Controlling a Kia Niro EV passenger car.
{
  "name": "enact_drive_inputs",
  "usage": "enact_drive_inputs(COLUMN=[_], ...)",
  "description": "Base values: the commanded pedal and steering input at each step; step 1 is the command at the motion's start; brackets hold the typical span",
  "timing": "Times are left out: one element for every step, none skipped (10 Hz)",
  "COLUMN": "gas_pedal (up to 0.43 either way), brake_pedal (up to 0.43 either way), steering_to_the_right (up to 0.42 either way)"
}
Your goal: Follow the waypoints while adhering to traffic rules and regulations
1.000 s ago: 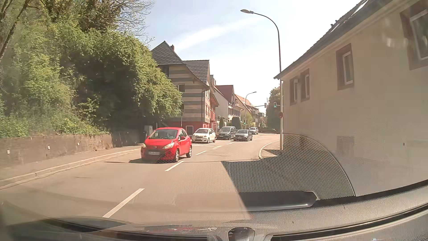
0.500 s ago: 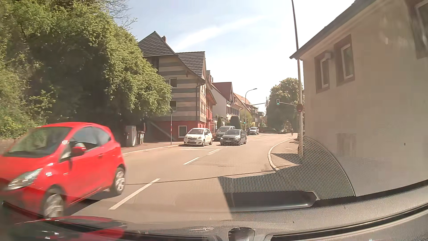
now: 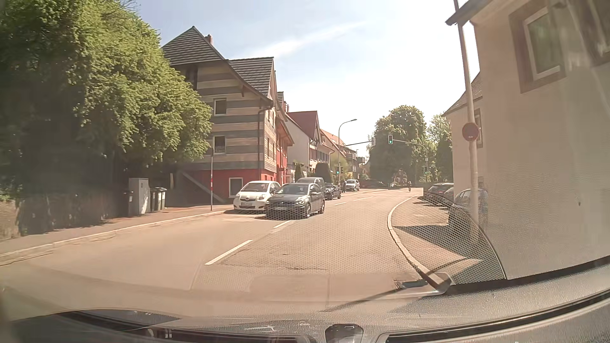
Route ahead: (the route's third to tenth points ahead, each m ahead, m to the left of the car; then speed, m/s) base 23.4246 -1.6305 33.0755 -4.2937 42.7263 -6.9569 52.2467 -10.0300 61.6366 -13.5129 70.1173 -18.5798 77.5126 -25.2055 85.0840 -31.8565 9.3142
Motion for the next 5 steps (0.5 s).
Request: enact_drive_inputs(gas_pedal=[0.047,0.047,0.047,0.047,0.047], brake_pedal=[0.000,0.000,0.000,0.000,0.000], steering_to_the_right=[0.043,0.047,0.050,0.050,0.051])
